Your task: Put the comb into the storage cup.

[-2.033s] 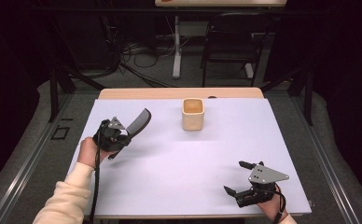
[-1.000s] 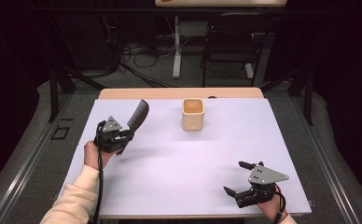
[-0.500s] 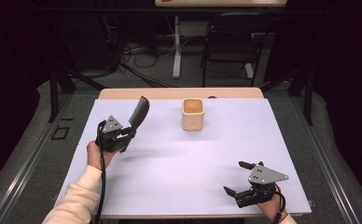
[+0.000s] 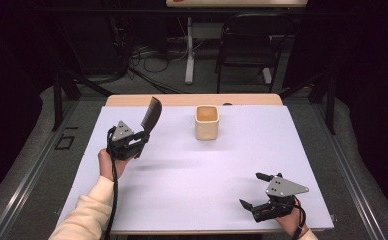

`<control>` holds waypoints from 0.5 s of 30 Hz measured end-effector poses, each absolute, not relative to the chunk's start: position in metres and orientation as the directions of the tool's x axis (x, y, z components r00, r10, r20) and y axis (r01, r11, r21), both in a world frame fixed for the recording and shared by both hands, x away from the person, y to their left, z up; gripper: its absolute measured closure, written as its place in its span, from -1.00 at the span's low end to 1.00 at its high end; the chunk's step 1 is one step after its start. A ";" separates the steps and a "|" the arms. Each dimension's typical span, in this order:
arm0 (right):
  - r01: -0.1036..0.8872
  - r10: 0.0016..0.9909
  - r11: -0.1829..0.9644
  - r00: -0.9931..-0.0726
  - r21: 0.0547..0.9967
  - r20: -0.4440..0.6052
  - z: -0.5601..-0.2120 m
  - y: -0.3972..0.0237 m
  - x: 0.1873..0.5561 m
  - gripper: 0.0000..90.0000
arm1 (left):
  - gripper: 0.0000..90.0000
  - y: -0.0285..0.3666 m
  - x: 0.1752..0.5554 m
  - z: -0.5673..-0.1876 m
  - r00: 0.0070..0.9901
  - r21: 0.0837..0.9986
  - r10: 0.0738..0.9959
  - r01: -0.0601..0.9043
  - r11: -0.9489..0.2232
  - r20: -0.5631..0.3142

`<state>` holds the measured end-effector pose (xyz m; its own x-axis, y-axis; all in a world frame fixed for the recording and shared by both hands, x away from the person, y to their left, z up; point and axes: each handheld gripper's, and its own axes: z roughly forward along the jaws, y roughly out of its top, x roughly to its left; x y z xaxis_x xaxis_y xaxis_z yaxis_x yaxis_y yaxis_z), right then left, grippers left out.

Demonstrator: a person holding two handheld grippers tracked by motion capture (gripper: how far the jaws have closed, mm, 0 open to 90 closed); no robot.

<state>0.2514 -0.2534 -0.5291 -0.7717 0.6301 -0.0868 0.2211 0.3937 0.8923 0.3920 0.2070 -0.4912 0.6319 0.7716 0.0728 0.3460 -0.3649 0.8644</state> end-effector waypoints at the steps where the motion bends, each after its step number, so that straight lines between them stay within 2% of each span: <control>1: 0.221 0.630 0.394 -0.772 0.892 -0.087 -0.529 -0.253 0.251 -0.97 | 0.60 0.206 0.392 -0.491 0.633 0.864 0.771 0.345 -0.366 0.074; 15: 0.220 0.628 0.394 -0.773 0.892 -0.087 -0.529 -0.253 0.251 -0.97 | 0.61 0.195 0.396 -0.489 0.629 0.883 0.774 0.316 -0.348 0.079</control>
<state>0.2512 -0.2533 -0.5291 -0.7735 0.6279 -0.0867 0.2199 0.3941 0.8924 0.3965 0.1952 -0.4886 0.6287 0.7736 0.0792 0.3165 -0.3476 0.8826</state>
